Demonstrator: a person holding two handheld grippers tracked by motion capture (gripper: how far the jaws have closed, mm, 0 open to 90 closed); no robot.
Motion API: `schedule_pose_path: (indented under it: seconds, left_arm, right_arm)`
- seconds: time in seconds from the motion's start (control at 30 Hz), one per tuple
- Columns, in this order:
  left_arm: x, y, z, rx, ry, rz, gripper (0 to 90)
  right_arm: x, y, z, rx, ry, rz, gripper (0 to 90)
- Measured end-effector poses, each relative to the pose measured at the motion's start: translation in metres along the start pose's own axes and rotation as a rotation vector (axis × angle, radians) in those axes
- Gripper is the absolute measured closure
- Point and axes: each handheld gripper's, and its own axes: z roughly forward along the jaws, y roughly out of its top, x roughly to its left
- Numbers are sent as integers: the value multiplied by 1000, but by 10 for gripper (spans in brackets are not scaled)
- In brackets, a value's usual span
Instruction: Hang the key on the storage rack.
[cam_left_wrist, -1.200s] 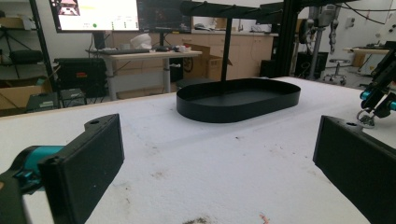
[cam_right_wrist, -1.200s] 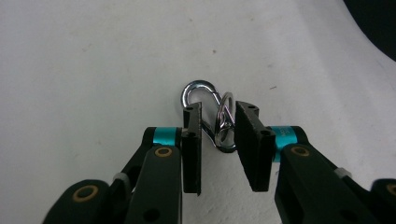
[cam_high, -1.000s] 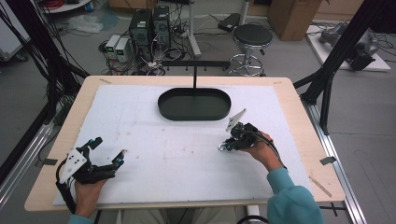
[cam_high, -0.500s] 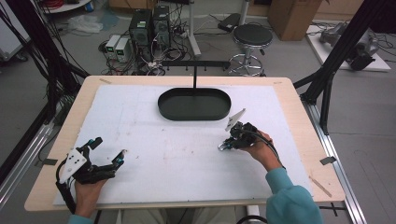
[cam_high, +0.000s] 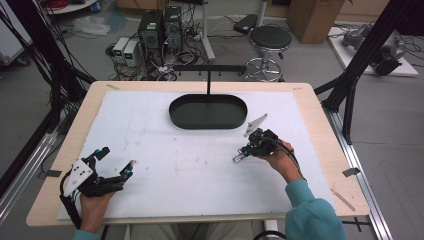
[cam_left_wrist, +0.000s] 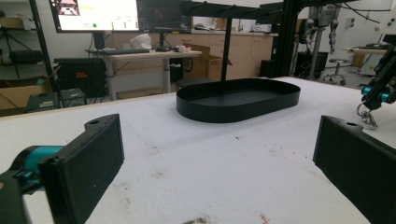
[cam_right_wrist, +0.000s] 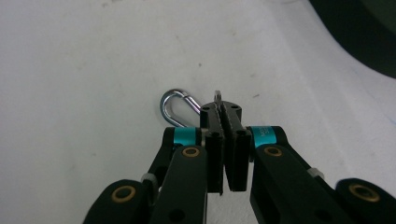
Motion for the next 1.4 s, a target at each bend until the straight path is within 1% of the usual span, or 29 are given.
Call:
schedule_pose_path:
  seconds: [0.07, 0.1, 0.13, 0.17, 0.2, 0.23, 0.27, 0.3, 0.47, 0.53, 0.57, 0.6, 0.63, 0.73, 0.77, 0.8, 0.87, 0.9, 0.93, 1.03, 1.07, 1.13, 1.2, 1.23, 1.27, 1.3, 1.33, 1.37, 1.4]
  left_arm:
    - [0, 0, 0, 0, 1, -2, 23]
    - [0, 0, 0, 0, 1, -2, 23]
    - [0, 0, 0, -2, 1, -2, 23]
    - [0, 0, 0, -2, 1, -2, 23]
    - [0, 0, 0, 0, 0, -1, 23]
    - [0, 0, 0, 0, 1, -2, 23]
    - [0, 0, 0, 0, 1, -2, 23]
    - [0, 0, 0, 1, 0, -2, 23]
    - [0, 0, 0, -1, 2, -6, 23]
    - [0, 0, 0, -2, 2, -5, 23]
    - [0, 0, 0, 0, 2, -2, 23]
    - [0, 0, 0, 0, 2, -3, 23]
    - [0, 0, 0, 0, 1, -5, 23]
    - [0, 0, 0, 0, 3, -10, 23]
    - [1, 0, 0, 0, 4, -8, 23]
    - [1, 0, 0, 0, 3, -9, 23]
    - [1, 0, 0, -1, 3, -8, 23]
    - [0, 0, 0, -2, 2, -8, 23]
    - [0, 0, 0, -3, 2, -9, 23]
    - [0, 0, 0, -3, 1, -6, 23]
    - [0, 0, 0, -5, 2, -5, 23]
    - [0, 0, 0, -6, 2, -5, 23]
    - [0, 0, 0, -4, 2, -6, 23]
    - [0, 0, 0, -4, 2, -6, 23]
    - [0, 0, 0, -5, 3, -5, 23]
    - [0, 0, 0, -6, 3, -3, 23]
    - [0, 0, 0, -6, 3, -3, 23]
    - [0, 0, 0, -4, 2, -5, 23]
    - [0, 0, 0, -4, 2, -5, 23]
  right_arm:
    - [-2, 1, -4, -32, 9, 13, 887]
    - [-2, 1, -4, -32, 9, 13, 887]
    - [-3, 2, -8, -68, 20, 43, 887]
    - [-3, 2, -8, -68, 20, 43, 887]
    - [-5, 4, -14, -106, 33, 85, 887]
    - [-5, 4, -14, -106, 33, 85, 887]
    - [-8, 6, -19, -172, 43, 104, 887]
    - [-9, 7, -22, -200, 44, 118, 887]
    - [-20, 8, -37, -326, 52, 152, 887]
    - [-25, 10, -44, -365, 46, 162, 887]
    - [-25, 10, -44, -365, 46, 162, 887]
    - [-30, 11, -49, -409, 48, 172, 887]
    - [-33, 12, -52, -433, 49, 184, 887]
    - [-42, 17, -62, -458, 43, 193, 887]
    - [-42, 17, -62, -458, 43, 193, 887]
    - [-49, 22, -68, -475, 27, 202, 887]
    - [-56, 27, -75, -496, 22, 202, 887]
    - [-56, 27, -75, -496, 22, 202, 887]
    - [-62, 32, -81, -513, -3, 200, 887]
    - [-69, 38, -90, -519, -23, 205, 887]
    - [-69, 38, -90, -519, -23, 205, 887]
    - [-77, 42, -96, -527, -34, 205, 887]
    - [-82, 45, -101, -536, -36, 213, 887]
    - [-82, 45, -101, -536, -36, 213, 887]
    - [-87, 49, -105, -545, -39, 220, 887]
    - [-87, 49, -105, -545, -39, 220, 887]
    - [-92, 54, -109, -555, -42, 219, 887]
    - [-94, 56, -111, -561, -51, 216, 887]
    - [-96, 58, -112, -566, -50, 214, 887]
